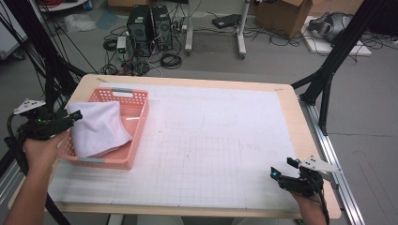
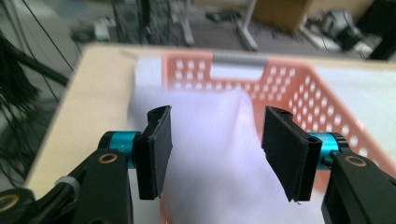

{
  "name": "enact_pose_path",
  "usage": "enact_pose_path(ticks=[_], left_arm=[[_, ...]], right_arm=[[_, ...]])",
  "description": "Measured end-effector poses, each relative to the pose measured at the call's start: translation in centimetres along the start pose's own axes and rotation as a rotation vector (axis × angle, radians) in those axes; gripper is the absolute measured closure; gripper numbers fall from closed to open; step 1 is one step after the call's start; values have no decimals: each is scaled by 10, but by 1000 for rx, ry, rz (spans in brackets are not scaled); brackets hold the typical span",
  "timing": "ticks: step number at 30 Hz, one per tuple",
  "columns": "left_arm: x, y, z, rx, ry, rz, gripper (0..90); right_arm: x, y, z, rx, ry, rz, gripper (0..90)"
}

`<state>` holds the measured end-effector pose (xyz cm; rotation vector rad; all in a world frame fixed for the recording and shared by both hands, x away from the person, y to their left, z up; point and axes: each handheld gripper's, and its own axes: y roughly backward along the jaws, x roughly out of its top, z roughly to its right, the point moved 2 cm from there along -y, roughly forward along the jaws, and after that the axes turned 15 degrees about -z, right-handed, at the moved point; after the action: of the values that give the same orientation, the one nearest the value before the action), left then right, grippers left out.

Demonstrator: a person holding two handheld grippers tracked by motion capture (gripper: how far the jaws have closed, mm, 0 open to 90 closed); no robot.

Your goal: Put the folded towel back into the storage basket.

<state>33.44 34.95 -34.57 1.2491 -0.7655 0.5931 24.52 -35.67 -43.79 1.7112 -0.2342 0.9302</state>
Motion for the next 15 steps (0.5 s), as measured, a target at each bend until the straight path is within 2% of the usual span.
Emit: enact_pose_path(ticks=[3,4,7,11,15], left_arm=[[4,1,15,-29,-64,-1,428],[4,-2,20,-48,-82,-15,438],[1,-17,31,-67,-118,-85,445],[-5,-37,37,-69,-132,-174,436],[-7,-56,40,-14,-113,-252,388]], right_arm=[[0,0,0,-1,1,1,205],[0,0,0,-1,2,-1,205],[0,0,0,1,5,-3,206],[1,0,-1,1,5,-4,205],[0,0,0,2,1,-5,205]])
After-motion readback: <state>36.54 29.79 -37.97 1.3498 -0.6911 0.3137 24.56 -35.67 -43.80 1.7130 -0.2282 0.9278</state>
